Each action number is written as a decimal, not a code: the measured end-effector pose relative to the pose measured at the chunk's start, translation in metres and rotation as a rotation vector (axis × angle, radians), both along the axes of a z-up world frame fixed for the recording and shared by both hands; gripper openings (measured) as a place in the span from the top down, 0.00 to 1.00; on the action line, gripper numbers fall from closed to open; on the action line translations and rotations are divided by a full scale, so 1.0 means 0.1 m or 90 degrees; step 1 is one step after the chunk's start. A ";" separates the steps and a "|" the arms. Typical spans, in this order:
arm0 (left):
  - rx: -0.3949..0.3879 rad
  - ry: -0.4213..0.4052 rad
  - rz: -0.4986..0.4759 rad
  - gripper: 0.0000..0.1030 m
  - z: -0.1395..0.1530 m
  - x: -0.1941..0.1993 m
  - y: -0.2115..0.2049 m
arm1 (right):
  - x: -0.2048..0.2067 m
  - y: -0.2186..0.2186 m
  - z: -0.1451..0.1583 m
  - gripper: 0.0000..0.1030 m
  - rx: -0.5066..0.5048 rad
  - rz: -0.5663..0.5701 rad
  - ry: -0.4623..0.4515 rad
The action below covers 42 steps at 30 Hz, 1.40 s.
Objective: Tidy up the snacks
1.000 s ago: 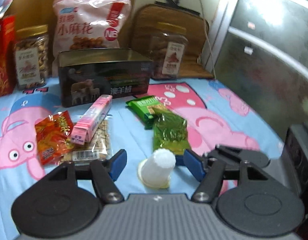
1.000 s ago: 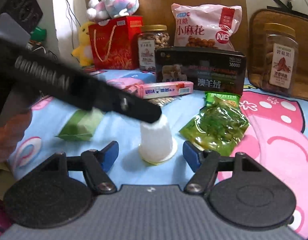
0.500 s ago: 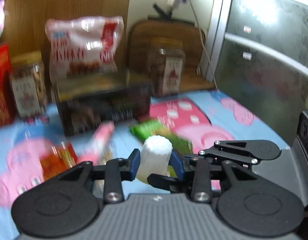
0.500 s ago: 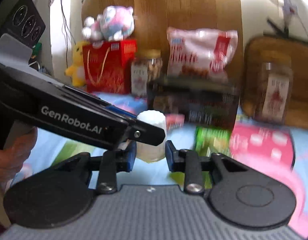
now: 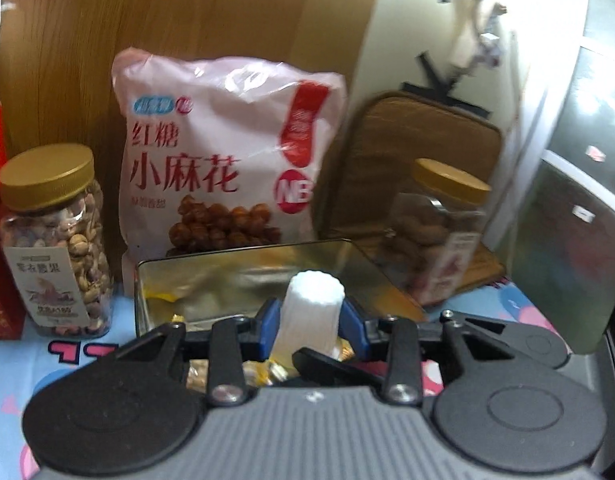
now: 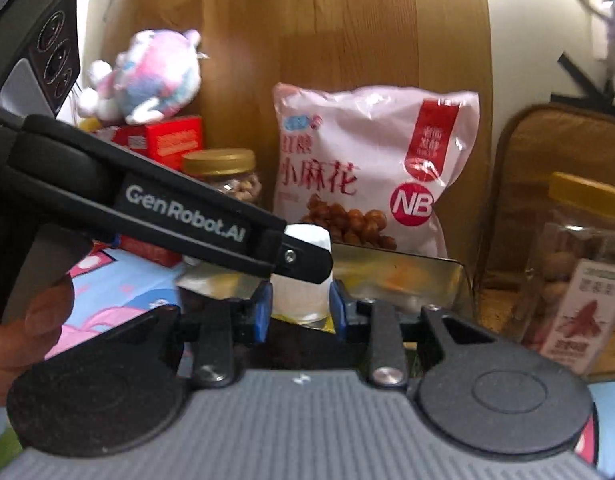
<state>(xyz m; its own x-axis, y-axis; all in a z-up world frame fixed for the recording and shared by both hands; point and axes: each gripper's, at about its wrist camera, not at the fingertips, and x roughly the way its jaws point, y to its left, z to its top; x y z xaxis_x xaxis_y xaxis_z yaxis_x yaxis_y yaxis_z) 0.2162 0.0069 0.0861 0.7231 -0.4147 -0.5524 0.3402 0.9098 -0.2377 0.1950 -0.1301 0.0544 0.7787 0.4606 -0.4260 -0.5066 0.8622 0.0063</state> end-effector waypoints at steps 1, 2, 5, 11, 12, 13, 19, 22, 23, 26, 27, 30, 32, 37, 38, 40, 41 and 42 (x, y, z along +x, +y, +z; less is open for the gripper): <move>0.006 0.001 0.005 0.66 -0.03 0.05 -0.01 | 0.03 0.03 -0.03 0.66 -0.008 -0.003 -0.001; 0.012 0.002 0.009 0.66 -0.07 0.09 -0.03 | 0.04 0.05 -0.06 0.66 -0.015 -0.006 -0.004; 0.025 0.005 0.015 0.66 -0.15 0.17 -0.07 | 0.06 0.08 -0.08 0.64 -0.025 -0.018 -0.011; 0.013 -0.013 0.025 0.66 -0.01 0.04 0.01 | -0.09 -0.10 0.02 0.64 0.010 -0.043 -0.004; 0.003 -0.019 0.026 0.66 0.05 -0.03 0.05 | -0.15 -0.15 0.04 0.64 0.022 -0.046 -0.003; -0.010 -0.028 0.023 0.66 0.11 -0.13 0.10 | -0.24 -0.21 0.06 0.64 0.039 -0.049 0.000; -0.013 -0.065 0.027 0.66 0.22 -0.88 0.25 | -0.89 -0.61 -0.02 0.64 0.122 -0.078 0.038; 0.014 -0.054 0.035 0.66 0.08 -1.20 0.26 | -1.15 -0.72 -0.14 0.64 0.133 -0.089 0.072; 0.025 -0.045 0.033 0.66 0.01 -1.30 0.24 | -1.24 -0.75 -0.18 0.64 0.133 -0.094 0.080; 0.043 -0.020 0.024 0.66 -0.18 -1.52 0.18 | -1.37 -0.77 -0.27 0.64 0.128 -0.105 0.103; 0.047 -0.011 0.019 0.66 -0.25 -1.58 0.15 | -1.41 -0.78 -0.29 0.64 0.123 -0.108 0.110; 0.050 0.009 0.006 0.66 -0.40 -1.71 0.09 | -1.49 -0.79 -0.33 0.64 0.111 -0.115 0.113; 0.053 0.020 -0.003 0.66 -0.47 -1.76 0.05 | -1.50 -0.81 -0.32 0.64 0.099 -0.131 0.105; 0.046 0.042 -0.012 0.66 -0.53 -1.79 0.02 | -1.24 -1.01 -0.35 0.45 0.131 -0.175 0.138; 0.039 0.045 -0.014 0.66 -0.53 -1.80 0.03 | -1.19 -1.06 -0.39 0.45 0.153 -0.171 0.167; 0.035 0.046 -0.016 0.66 -0.53 -1.81 0.04 | -1.12 -1.10 -0.48 0.55 0.192 -0.153 0.210; 0.037 0.045 -0.015 0.66 -0.52 -1.82 0.03 | -1.15 -1.08 -0.48 0.62 0.197 -0.140 0.213; 0.037 0.045 -0.015 0.66 -0.53 -1.82 0.04 | -1.19 -1.03 -0.47 0.64 0.191 -0.120 0.215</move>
<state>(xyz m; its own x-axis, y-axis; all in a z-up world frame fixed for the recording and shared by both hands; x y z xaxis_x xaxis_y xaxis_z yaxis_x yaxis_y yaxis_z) 0.0343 0.0105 0.0336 0.6720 -0.3962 -0.6256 0.3452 0.9150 -0.2087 0.0756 -0.2334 0.0074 0.7017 0.4667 -0.5383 -0.2693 0.8733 0.4061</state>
